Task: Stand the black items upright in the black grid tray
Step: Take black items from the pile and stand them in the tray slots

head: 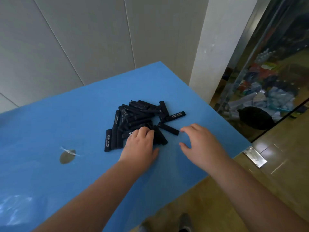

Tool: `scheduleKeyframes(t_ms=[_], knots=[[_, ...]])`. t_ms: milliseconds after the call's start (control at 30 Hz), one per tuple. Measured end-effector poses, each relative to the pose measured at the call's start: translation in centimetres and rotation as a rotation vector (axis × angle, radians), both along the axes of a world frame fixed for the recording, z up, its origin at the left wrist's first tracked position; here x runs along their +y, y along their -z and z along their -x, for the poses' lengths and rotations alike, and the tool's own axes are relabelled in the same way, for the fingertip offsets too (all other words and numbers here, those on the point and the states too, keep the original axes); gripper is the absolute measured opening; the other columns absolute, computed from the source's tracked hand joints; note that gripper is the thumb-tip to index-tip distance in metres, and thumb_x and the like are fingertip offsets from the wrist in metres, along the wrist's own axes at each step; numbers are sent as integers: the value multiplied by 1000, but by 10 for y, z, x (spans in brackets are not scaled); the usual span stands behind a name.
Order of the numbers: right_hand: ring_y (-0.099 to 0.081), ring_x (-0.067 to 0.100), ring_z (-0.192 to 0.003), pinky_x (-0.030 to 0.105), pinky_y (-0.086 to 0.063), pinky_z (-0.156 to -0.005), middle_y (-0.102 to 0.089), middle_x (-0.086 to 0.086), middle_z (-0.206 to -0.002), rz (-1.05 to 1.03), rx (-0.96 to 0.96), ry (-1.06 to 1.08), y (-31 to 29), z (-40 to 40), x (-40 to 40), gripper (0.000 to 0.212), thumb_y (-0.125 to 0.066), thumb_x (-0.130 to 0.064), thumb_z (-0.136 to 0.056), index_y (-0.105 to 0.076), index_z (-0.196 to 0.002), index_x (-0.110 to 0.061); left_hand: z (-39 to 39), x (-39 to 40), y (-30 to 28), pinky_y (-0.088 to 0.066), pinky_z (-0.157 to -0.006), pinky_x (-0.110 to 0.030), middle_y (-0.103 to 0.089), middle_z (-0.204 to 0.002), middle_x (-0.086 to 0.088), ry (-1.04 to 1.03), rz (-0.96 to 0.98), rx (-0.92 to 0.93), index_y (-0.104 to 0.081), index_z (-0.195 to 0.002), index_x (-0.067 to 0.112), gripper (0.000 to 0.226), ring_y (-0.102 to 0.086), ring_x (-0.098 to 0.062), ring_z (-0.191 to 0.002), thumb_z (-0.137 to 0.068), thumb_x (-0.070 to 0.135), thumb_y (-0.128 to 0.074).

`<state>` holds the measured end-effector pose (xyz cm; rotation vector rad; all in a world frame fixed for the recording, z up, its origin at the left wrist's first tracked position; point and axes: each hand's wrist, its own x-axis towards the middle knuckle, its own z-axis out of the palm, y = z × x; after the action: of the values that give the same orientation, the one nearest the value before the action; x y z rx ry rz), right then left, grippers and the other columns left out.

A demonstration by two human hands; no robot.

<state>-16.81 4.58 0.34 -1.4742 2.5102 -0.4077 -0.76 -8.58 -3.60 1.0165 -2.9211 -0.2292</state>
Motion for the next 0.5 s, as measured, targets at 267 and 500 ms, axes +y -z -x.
scheduleKeyframes(t_ms=[267, 500], knots=[[-48, 19, -124, 38, -48, -97, -51, -6, -130, -12, -41, -170, 11, 42, -29, 40, -59, -37, -95, -55, -132, -24, 23, -2, 4, -39, -107, -38, -47, -129, -1, -122, -24, -4, -59, -126, 16, 44, -47, -25, -120, -92, 43, -61], [-55, 22, -107, 37, -50, -83, -52, -3, -112, -87, -51, -294, 25, 50, -49, 33, -63, -43, -91, -60, -112, -18, 26, 9, 0, -42, -103, -39, -54, -127, 0, -91, -9, -54, -68, -110, 15, 29, -52, -26, -117, -94, 34, -54]])
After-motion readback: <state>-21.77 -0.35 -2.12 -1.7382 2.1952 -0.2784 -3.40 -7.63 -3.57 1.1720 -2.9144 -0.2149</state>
